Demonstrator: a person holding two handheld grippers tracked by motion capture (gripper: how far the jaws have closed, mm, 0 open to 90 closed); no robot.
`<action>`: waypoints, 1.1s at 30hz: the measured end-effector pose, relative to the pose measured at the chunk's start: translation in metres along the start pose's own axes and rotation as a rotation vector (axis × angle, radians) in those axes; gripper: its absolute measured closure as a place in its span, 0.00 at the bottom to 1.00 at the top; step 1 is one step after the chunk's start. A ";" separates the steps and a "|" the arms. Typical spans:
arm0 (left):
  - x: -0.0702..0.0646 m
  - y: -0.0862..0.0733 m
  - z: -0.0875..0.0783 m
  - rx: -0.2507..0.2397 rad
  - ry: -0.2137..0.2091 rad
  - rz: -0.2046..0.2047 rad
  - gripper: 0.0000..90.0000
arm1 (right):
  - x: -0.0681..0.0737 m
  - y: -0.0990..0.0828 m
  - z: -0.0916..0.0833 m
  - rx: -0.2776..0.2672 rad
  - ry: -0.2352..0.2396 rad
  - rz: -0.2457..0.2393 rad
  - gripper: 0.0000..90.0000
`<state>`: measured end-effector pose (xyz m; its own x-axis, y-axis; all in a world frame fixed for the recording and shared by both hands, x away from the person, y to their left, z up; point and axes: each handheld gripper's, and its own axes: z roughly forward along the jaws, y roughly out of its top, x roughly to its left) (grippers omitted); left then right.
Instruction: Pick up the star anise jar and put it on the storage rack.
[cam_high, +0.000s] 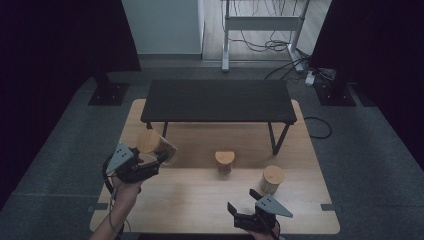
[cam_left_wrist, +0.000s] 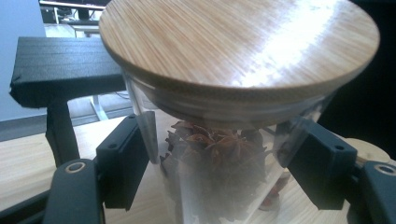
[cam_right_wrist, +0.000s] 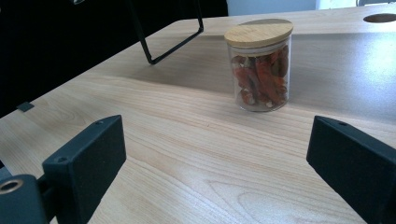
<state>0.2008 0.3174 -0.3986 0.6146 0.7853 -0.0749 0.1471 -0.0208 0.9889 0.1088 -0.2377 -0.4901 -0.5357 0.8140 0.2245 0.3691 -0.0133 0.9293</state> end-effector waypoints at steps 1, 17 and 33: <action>0.000 0.001 0.001 -0.001 -0.001 0.001 0.29 | 0.000 0.000 0.000 0.001 -0.001 0.002 0.05; 0.005 0.010 0.011 -0.018 -0.001 0.006 0.29 | -0.004 0.000 -0.001 -0.003 -0.011 0.018 0.05; 0.010 0.019 0.024 -0.033 -0.013 0.016 0.29 | -0.007 0.000 0.000 0.002 -0.019 0.033 0.05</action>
<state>0.2283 0.3101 -0.3836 0.6266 0.7769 -0.0609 0.1117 -0.0122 0.9937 0.1122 -0.2431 -0.4918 -0.5086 0.8241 0.2495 0.3879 -0.0394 0.9209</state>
